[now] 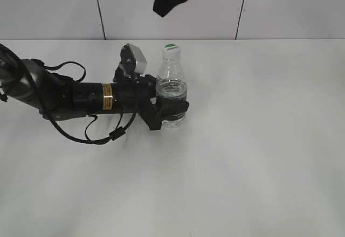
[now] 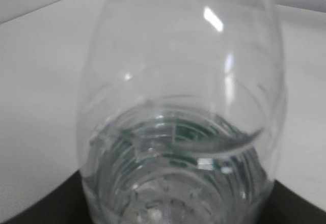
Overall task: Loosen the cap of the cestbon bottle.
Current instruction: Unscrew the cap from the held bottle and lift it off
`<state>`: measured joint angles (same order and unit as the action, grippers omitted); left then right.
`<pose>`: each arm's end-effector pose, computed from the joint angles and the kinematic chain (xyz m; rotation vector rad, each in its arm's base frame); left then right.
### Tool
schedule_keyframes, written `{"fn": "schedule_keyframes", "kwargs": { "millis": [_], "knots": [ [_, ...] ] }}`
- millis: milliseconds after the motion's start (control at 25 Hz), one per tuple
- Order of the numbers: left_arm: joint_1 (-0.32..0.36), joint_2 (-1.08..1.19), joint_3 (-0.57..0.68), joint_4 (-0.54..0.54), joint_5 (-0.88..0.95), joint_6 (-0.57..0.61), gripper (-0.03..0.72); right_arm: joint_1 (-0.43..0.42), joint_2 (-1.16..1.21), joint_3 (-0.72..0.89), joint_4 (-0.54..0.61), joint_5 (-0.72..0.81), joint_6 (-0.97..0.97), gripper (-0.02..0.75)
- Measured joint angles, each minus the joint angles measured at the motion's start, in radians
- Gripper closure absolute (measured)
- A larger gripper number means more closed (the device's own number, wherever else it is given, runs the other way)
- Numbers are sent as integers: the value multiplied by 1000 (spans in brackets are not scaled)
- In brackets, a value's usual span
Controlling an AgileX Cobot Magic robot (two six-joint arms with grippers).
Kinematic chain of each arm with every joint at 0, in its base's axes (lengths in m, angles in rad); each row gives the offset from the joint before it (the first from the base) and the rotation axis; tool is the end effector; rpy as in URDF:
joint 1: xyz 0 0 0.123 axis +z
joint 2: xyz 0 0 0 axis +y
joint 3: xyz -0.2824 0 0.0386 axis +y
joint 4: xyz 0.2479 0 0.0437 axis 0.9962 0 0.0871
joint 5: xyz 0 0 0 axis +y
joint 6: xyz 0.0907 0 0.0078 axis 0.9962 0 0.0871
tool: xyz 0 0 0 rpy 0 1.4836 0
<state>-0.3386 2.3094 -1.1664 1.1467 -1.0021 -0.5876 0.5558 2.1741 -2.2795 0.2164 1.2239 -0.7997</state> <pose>0.3663 -0.2030 0.0712 1.1001 1.6513 -0.9241 0.3982 0.2690 0.3270 -1.5968 2.0194 0.2005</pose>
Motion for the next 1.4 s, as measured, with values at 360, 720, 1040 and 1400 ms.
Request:
{"fn": "schedule_keyframes", "kwargs": {
  "millis": [360, 720, 1040, 1400],
  "knots": [
    [0, 0, 0, -7, 1, -9, 274, 0, 0, -29, -30, 0, 772, 245],
    [0, 0, 0, -17, 2, -12, 274, 0, -10, 45, -23, 0, 947, 245],
    [0, 0, 0, -25, 3, -12, 274, 0, -37, 158, 5, 0, 993, 245],
    [0, 0, 0, -28, 5, -12, 274, 0, -29, 158, -8, 0, 1011, 246]
  ]
}}
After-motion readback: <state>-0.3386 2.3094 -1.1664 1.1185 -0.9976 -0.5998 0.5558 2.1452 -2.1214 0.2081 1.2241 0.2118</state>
